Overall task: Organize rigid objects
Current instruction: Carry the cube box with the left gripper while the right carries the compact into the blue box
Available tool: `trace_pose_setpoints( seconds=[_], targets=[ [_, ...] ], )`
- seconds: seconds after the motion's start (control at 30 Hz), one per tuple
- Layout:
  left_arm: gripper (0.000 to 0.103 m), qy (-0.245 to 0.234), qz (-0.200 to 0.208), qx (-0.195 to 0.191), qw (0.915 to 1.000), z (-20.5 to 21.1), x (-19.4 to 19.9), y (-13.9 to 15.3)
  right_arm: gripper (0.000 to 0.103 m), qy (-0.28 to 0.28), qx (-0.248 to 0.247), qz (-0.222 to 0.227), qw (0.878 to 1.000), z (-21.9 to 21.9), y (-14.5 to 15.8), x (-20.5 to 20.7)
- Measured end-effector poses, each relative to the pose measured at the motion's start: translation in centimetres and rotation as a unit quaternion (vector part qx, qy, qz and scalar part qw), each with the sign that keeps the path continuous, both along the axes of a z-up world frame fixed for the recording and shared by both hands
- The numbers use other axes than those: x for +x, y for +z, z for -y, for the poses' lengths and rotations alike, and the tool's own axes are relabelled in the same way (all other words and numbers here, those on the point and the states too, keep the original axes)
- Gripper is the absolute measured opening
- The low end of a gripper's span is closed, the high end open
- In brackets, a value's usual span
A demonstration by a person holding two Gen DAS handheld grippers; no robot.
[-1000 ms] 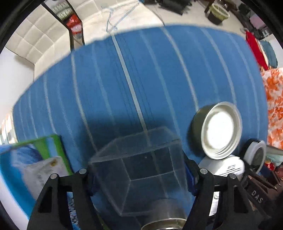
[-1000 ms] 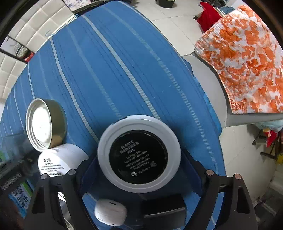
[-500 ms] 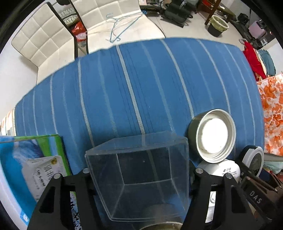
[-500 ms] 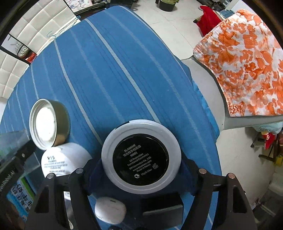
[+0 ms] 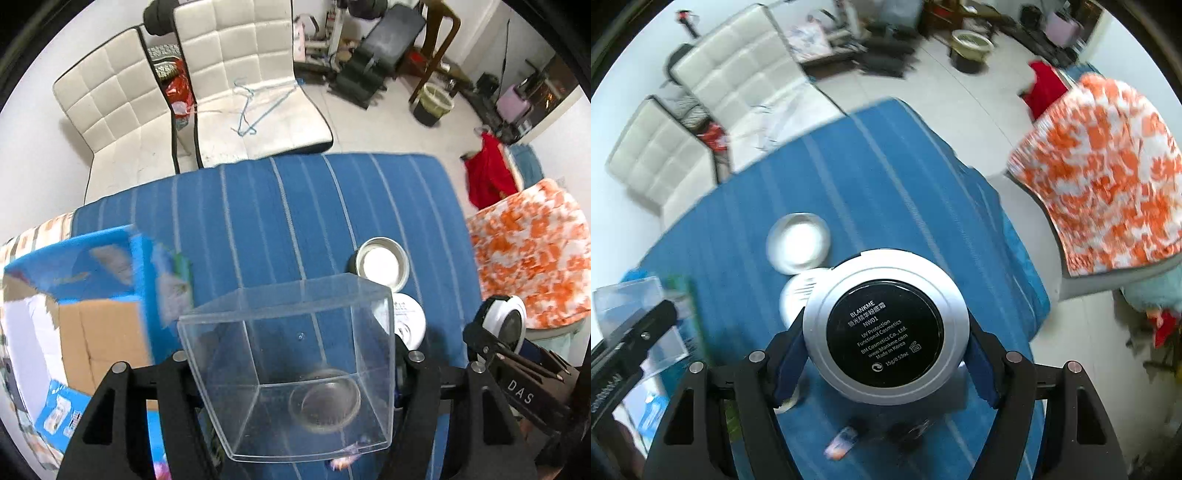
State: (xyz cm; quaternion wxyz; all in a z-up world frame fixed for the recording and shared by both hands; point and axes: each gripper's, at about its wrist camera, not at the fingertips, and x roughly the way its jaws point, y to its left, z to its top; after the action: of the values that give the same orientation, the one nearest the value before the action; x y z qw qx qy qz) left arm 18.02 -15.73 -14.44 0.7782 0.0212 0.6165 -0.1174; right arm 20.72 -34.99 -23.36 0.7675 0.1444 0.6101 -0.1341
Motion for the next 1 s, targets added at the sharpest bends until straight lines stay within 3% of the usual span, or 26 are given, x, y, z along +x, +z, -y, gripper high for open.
trace_pose_setpoints(
  seconds=[0.23, 0.47, 0.67, 0.8, 1.0],
  targets=[
    [0.064, 0.023, 0.029, -0.02, 0.9991, -6.2, 4.3, 2.4, 0.077, 0.069, 0.03, 0.052, 0.996, -11.2, 5.4, -1.3],
    [0.064, 0.086, 0.043, -0.012, 0.9953, -14.5, 6.5, 3.1, 0.077, 0.135, 0.06, 0.053, 0.988, -23.7, 5.3, 1.3],
    [0.064, 0.133, 0.029, 0.005, 0.9906, -22.6, 7.3, 1.0, 0.077, 0.179, 0.042, 0.014, 0.983, -33.8, 0.8, 4.9],
    [0.064, 0.148, 0.002, 0.016, 0.9889, -26.2, 8.1, -2.2, 0.077, 0.183, 0.023, -0.036, 0.982, -36.4, -4.9, 8.2],
    [0.064, 0.139, -0.031, 0.026, 0.9895, -27.5, 11.0, -6.7, 0.077, 0.176, -0.002, -0.083, 0.981, -37.6, -11.3, 11.0]
  ],
)
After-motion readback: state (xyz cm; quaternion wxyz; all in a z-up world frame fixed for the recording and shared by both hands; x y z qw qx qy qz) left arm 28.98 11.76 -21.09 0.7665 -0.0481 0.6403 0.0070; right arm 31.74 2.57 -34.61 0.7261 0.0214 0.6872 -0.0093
